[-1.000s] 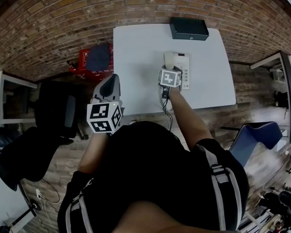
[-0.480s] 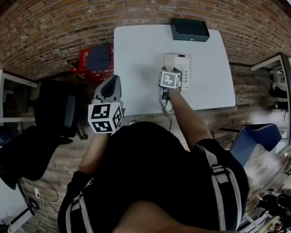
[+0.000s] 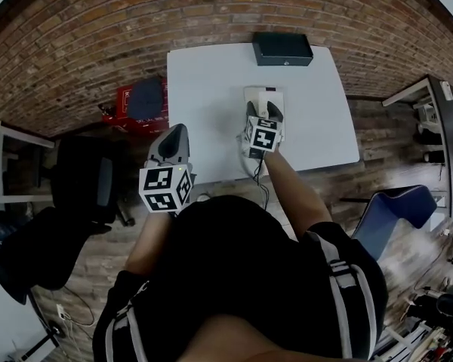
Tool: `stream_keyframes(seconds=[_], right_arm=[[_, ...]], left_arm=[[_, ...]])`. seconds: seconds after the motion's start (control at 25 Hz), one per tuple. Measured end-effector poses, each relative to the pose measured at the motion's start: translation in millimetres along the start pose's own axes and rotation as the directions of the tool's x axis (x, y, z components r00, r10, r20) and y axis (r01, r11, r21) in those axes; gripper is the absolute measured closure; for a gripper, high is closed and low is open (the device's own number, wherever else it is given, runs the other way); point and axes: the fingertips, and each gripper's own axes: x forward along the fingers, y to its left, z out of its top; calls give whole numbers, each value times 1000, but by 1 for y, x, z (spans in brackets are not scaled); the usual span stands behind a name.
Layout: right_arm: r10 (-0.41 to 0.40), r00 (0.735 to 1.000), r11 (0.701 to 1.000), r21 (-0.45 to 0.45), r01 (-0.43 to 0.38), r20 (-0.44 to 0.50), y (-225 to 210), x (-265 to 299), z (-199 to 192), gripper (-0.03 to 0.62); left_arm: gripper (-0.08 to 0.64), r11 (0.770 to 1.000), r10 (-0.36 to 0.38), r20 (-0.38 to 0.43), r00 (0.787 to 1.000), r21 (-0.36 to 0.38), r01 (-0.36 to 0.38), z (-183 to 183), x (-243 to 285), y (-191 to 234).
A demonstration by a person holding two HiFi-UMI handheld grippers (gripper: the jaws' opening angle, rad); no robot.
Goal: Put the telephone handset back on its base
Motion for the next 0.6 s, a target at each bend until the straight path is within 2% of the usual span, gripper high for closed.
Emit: stream_keyframes(seconds=[0.08,0.24,0.28,0.4,0.6], right_arm=[[35,996,999,17,-36,87,0,-17,22,370],[73,967,997,13,-78,242,-2,-57,64,558],[92,956,995,5,-97,279,-1,-67,74,585],[128,927,991,-5,-135,352,0,-95,97,594],[125,904,991,-7,-134,409,-9,-137,122,594]], left_arm=[[563,1000,-13,-2,1000,-1,13,-1,2,-9],[563,999,-38,-2,999,3,38,-3,4,-27],[563,999,-43,-1,999,4,43,-3,5,-31],[563,999,-53,5,999,4,53,-4,4,-40],[563,998,-63,15,998,5,63,-3,5,-54]])
